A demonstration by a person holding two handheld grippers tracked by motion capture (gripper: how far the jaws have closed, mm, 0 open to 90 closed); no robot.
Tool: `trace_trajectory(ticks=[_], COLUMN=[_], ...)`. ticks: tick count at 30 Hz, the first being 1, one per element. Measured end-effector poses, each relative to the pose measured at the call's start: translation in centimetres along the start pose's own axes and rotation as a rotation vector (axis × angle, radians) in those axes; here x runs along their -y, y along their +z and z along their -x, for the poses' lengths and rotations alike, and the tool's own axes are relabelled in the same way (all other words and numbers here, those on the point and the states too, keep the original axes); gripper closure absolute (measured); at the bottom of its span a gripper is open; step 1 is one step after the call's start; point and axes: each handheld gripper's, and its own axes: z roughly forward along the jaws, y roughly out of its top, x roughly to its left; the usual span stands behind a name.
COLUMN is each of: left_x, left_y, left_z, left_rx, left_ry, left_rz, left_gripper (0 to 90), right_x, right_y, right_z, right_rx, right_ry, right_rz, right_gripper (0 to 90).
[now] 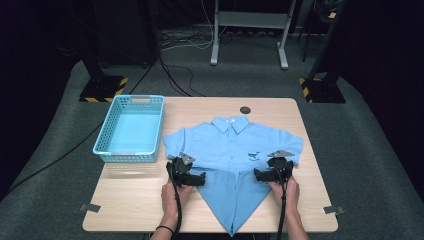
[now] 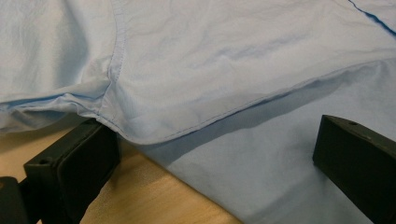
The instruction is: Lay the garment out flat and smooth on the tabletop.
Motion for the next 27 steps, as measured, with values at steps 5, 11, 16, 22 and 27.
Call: trace_trajectory(ticks=[5,11,16,22,27], left_x=[0.0,0.0,0.0,0.0,0.0], left_y=[0.0,0.0,0.0,0.0,0.0], left_z=[0.0,0.0,0.0,0.0,0.0], left_rx=[0.002,0.002,0.002,0.002,0.002], left_ry=[0.002,0.003,0.003,0.003,0.003], left_rz=[0.001,0.001,0.000,0.000,0.001], left_gripper=[0.0,0.0,0.0,0.0,0.0], right_x=[0.3,-0.3,-0.8,-0.7,-0.6], right_y=[-1.8,-2.4,-1.1,-0.5,-0.7], right_z=[-0.2,-4.2,-7.4,-7.9,-8.1], right_rx=[-0.058,-0.123,-0.122,-0.072,-0.046], right_ry=[0.086,0.026,-0.034,-0.046,-0.043], right_rz=[0.072,0.055,-0.028,-0.053,-0.037], right_gripper=[3.0,5.2,9.3,16.3,27.7])
